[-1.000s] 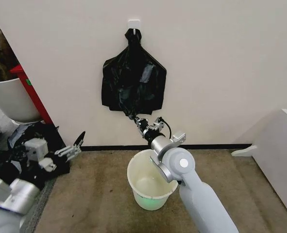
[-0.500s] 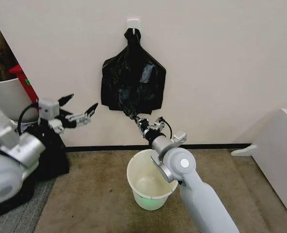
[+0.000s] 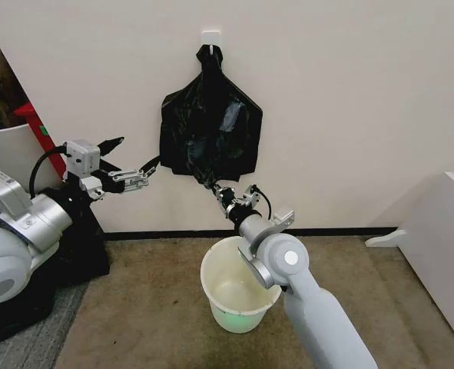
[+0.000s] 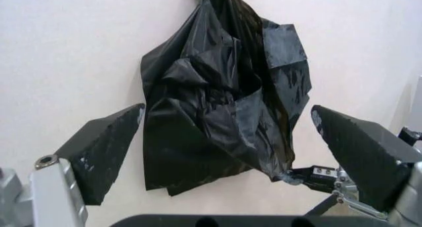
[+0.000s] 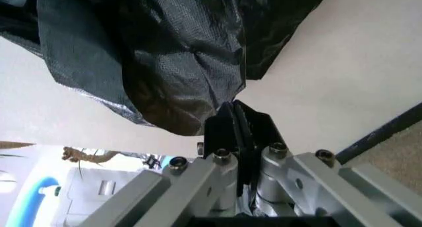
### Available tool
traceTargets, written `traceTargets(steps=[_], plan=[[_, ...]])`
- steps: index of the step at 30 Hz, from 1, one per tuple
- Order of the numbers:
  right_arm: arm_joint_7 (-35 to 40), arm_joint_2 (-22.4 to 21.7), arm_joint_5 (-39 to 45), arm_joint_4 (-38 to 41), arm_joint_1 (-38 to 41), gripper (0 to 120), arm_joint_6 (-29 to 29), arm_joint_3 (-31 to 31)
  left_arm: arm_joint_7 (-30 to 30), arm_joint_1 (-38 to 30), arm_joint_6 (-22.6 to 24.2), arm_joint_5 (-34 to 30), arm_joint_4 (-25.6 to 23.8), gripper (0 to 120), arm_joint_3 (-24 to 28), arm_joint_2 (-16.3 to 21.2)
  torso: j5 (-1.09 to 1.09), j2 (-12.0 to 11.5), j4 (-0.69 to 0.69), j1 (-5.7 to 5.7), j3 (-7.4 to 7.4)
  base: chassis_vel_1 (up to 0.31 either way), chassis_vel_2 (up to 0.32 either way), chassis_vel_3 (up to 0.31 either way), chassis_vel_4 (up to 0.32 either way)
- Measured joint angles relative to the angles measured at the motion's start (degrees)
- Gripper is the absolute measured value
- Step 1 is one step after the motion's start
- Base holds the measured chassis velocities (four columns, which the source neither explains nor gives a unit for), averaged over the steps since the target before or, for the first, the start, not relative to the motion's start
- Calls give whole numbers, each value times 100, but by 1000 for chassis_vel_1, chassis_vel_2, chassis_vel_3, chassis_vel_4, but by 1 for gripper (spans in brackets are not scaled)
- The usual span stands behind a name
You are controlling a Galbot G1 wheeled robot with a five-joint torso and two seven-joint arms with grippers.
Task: Place the garbage bag over the trash bin.
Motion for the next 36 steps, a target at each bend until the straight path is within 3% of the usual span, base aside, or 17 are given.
traceTargets(steps=[24,25,27,28,29,32,33,35,36], plan=[[-7,4,-2,-18,19,0,1,-4,39,-366,15,-73,214,100,245,206,1,0,0,0,0,0,0,0,0],[-9,11,-7,-26,20,0,0,-26,-41,-1123,99,-76,363,100,996,243,0,0,0,0,0,0,0,0,0],[-11,16,-18,-28,12,0,1,-29,-90,-1681,140,-58,468,100,1570,228,1,0,1,0,0,0,0,0,0],[-12,16,-31,-30,-1,0,0,-28,-143,-2230,180,-21,564,100,2124,182,0,0,-1,0,0,0,0,0,0],[-12,16,-31,-30,-1,0,0,-28,-143,-2230,180,-21,564,100,2124,182,0,0,-1,0,0,0,0,0,0],[-17,-4,-46,-30,-39,0,1,11,-299,-3440,316,70,796,100,3300,-11,1,0,-1,0,0,0,0,0,0],[-17,-5,-46,-31,-41,0,1,16,-306,-3477,321,72,802,100,3336,-19,0,0,-1,0,0,0,0,0,0],[-20,-17,-51,-40,-62,0,-2,77,-574,-4501,485,188,974,100,4394,-247,1,0,-1,0,0,0,0,0,0],[-20,-17,-51,-40,-62,0,-2,77,-574,-4501,485,188,974,100,4394,-247,1,0,-1,0,0,0,0,0,0]])
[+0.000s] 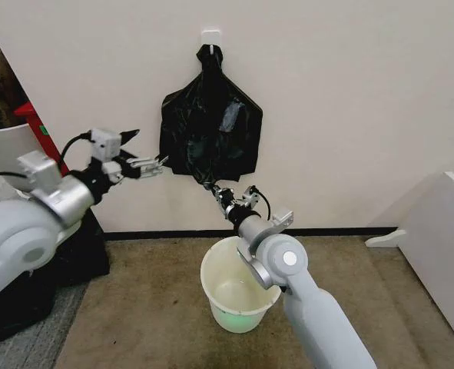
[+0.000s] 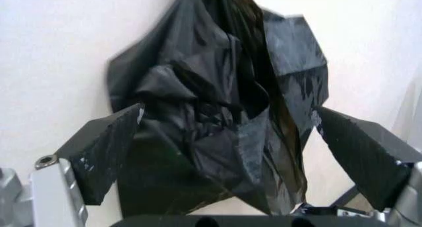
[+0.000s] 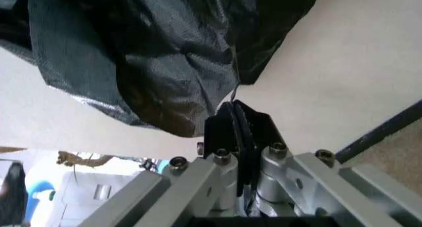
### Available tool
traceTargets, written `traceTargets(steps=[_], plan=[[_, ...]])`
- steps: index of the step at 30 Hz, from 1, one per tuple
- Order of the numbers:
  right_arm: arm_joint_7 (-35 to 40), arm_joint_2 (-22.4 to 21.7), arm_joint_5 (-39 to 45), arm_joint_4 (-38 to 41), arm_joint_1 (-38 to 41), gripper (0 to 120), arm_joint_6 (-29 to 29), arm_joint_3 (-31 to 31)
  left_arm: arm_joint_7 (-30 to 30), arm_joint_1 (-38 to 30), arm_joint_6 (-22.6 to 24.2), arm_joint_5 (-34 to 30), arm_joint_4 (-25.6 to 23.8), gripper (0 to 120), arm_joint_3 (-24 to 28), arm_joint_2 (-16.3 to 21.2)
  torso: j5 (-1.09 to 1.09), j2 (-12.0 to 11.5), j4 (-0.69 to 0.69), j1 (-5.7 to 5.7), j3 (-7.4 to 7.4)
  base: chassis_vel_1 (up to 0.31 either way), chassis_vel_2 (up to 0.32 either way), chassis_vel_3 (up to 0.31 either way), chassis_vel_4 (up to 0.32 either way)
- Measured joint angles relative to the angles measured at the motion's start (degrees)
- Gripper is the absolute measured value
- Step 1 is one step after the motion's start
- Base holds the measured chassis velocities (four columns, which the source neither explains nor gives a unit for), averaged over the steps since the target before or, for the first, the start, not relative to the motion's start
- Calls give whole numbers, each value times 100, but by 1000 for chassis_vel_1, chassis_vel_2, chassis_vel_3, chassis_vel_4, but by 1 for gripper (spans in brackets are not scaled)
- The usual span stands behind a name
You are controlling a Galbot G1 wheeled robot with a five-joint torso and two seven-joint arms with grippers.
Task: Place the garbage bag over the trash bin.
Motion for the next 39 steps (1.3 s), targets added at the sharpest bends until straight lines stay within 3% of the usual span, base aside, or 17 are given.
traceTargets(steps=[3,5,6,8,11,12,16,18,19,39], plan=[[-5,0,-17,-6,-14,0,-4,45,-397,-828,203,130,131,100,783,-267,0,0,-1,0,0,0,0,0,0],[-5,0,-17,-6,-14,0,-4,45,-397,-828,203,130,131,100,783,-267,0,0,-1,0,0,0,0,0,0],[-28,0,-28,-11,-21,0,-17,104,-950,-2122,868,645,316,100,1508,-775,2,0,1,0,0,0,0,0,0],[-33,-1,-28,-14,-21,0,-20,115,-999,-2274,971,713,333,100,1617,-843,1,0,1,0,0,0,0,0,0],[-50,-3,-28,-14,-41,0,-31,150,-1312,-2755,1513,864,341,100,2017,-1084,2,0,0,0,0,0,0,0,0],[-50,-3,-28,-14,-41,0,-31,150,-1312,-2755,1513,864,341,100,2017,-1084,2,0,0,0,0,0,0,0,0],[-97,-12,-40,-4,-130,0,-73,197,-2087,-3149,2340,1005,195,100,2632,-1303,0,0,0,0,0,0,0,0,0],[-97,-12,-40,-4,-130,0,-73,197,-2087,-3149,2340,1005,195,100,2632,-1303,0,0,0,0,0,0,0,0,0],[-124,-1,-54,0,-171,0,-91,225,-2374,-3209,2553,995,109,100,2860,-1322,1,0,0,0,-1,0,0,0,0],[-172,56,-76,94,-280,0,-111,312,-3164,-3391,2798,1041,616,100,3588,-2081,0,0,0,0,0,0,0,0,0]])
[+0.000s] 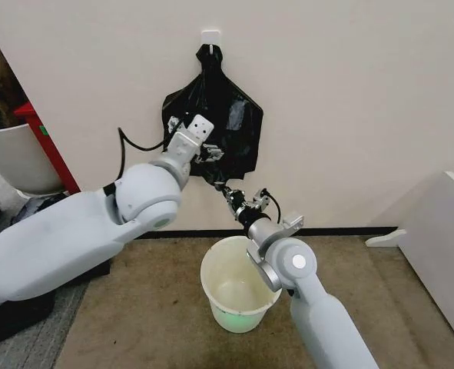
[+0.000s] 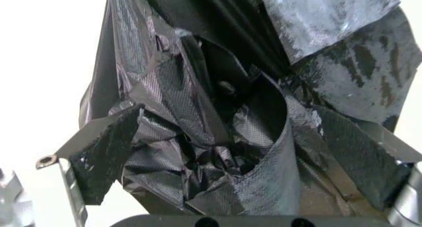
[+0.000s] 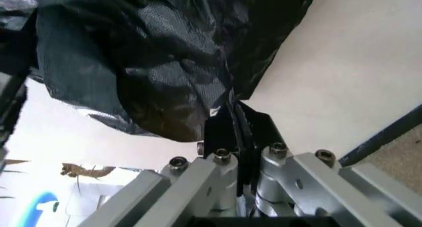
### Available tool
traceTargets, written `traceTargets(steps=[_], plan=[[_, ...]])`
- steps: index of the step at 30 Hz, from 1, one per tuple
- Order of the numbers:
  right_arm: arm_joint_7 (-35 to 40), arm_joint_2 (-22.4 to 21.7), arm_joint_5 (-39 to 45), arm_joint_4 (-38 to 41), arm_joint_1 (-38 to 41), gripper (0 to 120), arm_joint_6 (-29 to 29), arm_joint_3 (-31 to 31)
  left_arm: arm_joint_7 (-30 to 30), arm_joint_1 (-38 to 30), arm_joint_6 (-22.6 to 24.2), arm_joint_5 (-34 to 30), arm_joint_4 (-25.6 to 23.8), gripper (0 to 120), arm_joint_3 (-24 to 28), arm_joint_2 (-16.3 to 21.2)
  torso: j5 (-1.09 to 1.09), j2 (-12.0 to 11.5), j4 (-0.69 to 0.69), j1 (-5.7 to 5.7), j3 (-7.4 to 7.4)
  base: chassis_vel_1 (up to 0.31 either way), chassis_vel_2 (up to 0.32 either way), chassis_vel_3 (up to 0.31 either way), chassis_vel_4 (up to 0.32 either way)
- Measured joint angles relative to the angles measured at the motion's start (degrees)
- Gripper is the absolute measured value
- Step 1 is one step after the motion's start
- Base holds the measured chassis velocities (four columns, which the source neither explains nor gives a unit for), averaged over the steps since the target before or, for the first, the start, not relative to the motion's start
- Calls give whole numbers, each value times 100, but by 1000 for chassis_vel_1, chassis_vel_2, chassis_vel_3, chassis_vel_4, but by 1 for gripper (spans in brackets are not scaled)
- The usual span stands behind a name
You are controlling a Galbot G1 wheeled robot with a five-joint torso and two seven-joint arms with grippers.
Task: Place the garbage bag over the trash bin.
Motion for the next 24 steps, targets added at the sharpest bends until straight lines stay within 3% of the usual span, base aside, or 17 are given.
traceTargets(steps=[14,24], plan=[[-28,-18,12,100,-95,0,-26,104,-314,-27,-6,-13,328,100,238,-333,0,1,-1,0,0,0,0,0,0],[-34,-18,14,133,-140,0,-30,156,-502,6,-14,-11,373,100,243,-255,-1,1,0,0,0,0,0,0,0]])
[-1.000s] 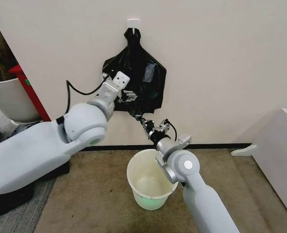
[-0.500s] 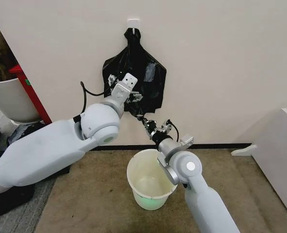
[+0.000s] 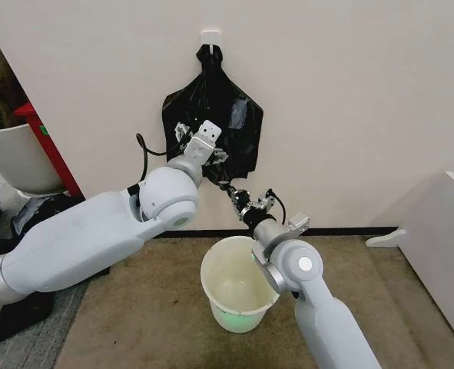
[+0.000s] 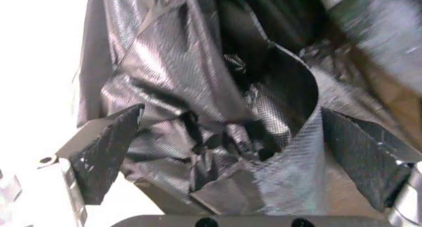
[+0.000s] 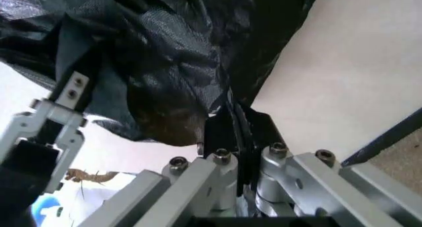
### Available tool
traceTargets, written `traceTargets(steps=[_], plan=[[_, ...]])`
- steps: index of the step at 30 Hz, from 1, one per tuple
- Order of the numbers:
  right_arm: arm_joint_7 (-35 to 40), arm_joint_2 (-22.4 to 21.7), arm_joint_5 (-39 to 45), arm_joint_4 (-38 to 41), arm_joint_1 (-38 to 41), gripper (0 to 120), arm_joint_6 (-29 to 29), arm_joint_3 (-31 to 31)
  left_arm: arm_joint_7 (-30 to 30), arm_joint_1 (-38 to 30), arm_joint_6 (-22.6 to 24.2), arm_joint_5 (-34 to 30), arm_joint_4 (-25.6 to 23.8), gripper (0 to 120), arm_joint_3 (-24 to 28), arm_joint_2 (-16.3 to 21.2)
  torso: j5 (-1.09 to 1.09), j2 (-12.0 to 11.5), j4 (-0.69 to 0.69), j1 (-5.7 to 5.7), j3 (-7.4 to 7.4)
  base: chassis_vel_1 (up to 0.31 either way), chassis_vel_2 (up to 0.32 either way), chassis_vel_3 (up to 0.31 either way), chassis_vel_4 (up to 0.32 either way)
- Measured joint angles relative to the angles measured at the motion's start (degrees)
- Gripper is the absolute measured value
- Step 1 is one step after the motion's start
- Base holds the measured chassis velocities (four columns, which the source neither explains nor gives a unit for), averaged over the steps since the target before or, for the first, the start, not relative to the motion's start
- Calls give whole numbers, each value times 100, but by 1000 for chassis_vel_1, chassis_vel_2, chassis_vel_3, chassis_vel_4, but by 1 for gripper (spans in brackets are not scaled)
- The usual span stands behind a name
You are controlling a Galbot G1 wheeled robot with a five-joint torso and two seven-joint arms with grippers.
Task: Place the garbage bag over the trash bin.
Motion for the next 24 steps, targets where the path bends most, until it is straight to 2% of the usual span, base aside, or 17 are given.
traceTargets(steps=[11,15,18,20,21,24], plan=[[-3,-13,-23,16,-52,0,-15,-12,-100,191,-6,9,-142,100,-284,271,0,0,0,0,0,0,0,0,0],[-4,4,-60,8,-52,0,-17,-50,-70,257,-7,0,-234,95,-339,348,0,0,1,0,0,0,0,0,0],[-3,19,-105,-13,-52,0,-28,-81,-22,284,-8,-7,-267,81,-349,357,0,0,0,0,0,0,0,0,0],[-3,20,-112,-15,-52,0,-29,-83,-11,288,-8,-7,-266,80,-351,357,0,0,0,0,0,0,0,0,0],[-3,21,-121,-17,-55,0,-33,-85,14,296,-8,-6,-261,71,-353,355,0,0,0,0,0,0,0,0,0],[-1,4,-125,-15,-65,0,-36,-71,65,303,-8,-5,-235,60,-360,322,0,0,0,0,0,0,0,0,0]])
